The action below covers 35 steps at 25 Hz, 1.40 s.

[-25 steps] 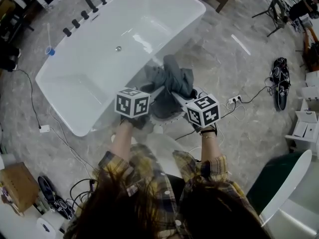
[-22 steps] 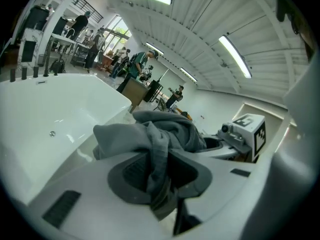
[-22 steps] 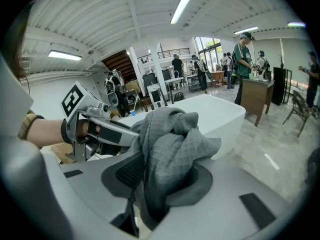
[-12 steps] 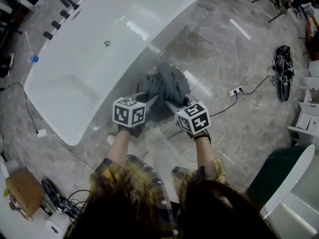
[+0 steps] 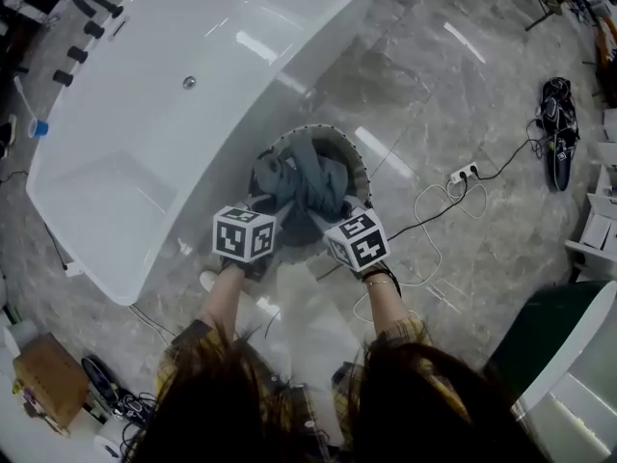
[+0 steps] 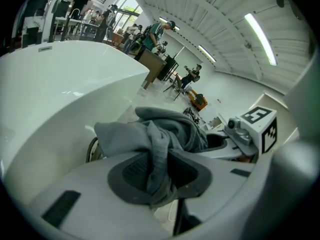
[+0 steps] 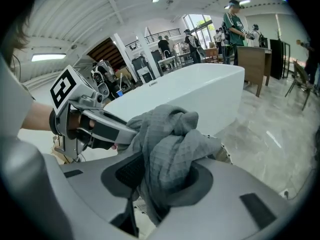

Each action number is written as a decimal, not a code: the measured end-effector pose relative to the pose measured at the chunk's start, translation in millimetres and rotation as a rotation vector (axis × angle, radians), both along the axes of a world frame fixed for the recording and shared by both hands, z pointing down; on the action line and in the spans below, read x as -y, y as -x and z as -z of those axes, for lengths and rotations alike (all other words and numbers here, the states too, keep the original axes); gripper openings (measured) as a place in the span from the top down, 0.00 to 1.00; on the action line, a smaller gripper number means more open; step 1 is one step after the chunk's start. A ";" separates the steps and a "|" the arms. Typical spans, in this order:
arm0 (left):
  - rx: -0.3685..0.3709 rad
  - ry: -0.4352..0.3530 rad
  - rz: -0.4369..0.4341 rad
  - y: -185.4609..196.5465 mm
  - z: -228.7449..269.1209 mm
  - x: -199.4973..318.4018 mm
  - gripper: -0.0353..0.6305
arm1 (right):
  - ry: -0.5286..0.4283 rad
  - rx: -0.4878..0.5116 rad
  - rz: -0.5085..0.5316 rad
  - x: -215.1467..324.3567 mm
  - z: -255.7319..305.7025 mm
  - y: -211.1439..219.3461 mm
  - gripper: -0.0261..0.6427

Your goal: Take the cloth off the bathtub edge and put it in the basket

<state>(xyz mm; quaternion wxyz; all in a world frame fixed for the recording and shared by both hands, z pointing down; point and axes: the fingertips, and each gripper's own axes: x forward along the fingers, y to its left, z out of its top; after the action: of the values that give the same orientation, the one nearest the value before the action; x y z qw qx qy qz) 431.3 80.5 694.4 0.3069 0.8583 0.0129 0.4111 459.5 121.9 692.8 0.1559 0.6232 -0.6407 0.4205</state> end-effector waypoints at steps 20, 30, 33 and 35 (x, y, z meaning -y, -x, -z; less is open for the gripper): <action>0.266 0.048 -0.032 7.6 -161.8 -7.6 0.80 | 0.263 0.107 0.033 -10.4 -169.4 0.9 0.72; 0.348 0.015 -0.081 13.8 -187.4 -14.4 0.80 | 0.344 0.189 -0.050 -34.9 -201.2 2.9 0.69; 0.348 -0.012 -0.084 16.7 -189.0 -12.2 0.79 | 0.373 0.201 -0.070 -41.1 -207.0 2.0 0.63; 0.344 -0.027 -0.087 18.0 -187.9 -11.8 0.79 | 0.397 0.214 -0.077 -47.8 -209.7 4.2 0.60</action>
<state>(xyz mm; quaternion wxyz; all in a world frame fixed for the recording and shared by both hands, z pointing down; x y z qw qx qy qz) 413.3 92.4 882.3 0.2752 0.7779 -0.0083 0.5649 455.3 169.7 902.4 0.1906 0.5559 -0.5340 0.6079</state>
